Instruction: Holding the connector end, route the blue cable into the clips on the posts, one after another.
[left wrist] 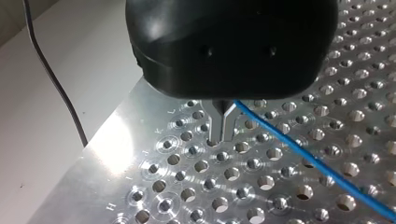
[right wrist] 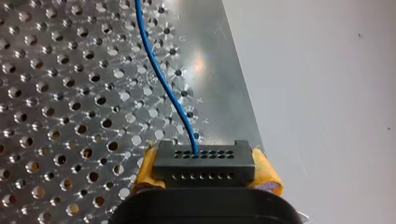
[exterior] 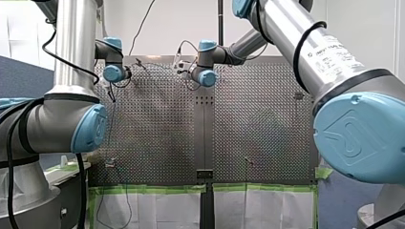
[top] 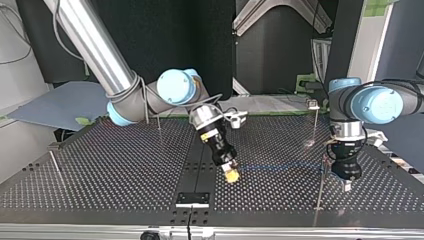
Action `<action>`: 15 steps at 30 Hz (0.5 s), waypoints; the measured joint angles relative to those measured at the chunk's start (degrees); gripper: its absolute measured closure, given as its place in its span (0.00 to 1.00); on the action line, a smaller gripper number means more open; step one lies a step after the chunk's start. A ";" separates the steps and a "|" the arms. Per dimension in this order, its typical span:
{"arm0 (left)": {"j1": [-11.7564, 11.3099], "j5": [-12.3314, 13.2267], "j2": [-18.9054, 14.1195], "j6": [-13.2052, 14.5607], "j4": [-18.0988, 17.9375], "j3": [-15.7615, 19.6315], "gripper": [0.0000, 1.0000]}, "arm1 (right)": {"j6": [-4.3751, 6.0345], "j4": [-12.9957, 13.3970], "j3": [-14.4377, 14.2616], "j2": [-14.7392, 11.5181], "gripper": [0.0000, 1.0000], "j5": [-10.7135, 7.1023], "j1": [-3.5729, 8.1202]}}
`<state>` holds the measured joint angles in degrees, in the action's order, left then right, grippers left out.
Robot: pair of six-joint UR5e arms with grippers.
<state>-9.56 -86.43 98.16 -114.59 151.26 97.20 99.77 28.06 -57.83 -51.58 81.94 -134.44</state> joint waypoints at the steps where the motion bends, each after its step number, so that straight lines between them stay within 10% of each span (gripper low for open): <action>1: 0.00 0.09 0.00 -0.02 0.09 0.00 1.00 | 0.00 -0.03 0.00 0.00 1.00 -0.05 0.05; 3: 0.00 0.15 0.00 -0.09 0.42 -0.01 0.96 | 0.00 -0.11 0.03 0.01 1.00 -0.19 0.13; 10: -0.12 0.15 -0.07 -1.76 2.43 -0.01 0.19 | -0.01 -0.72 0.18 0.02 1.00 -0.33 0.21; 15: -0.15 -0.14 -0.26 -3.99 2.66 -0.01 0.00 | -0.28 -2.30 0.88 0.02 1.00 -0.30 0.21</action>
<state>-9.71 -86.57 97.90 -118.58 153.92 97.18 99.49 25.76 -56.95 -51.56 81.64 -134.23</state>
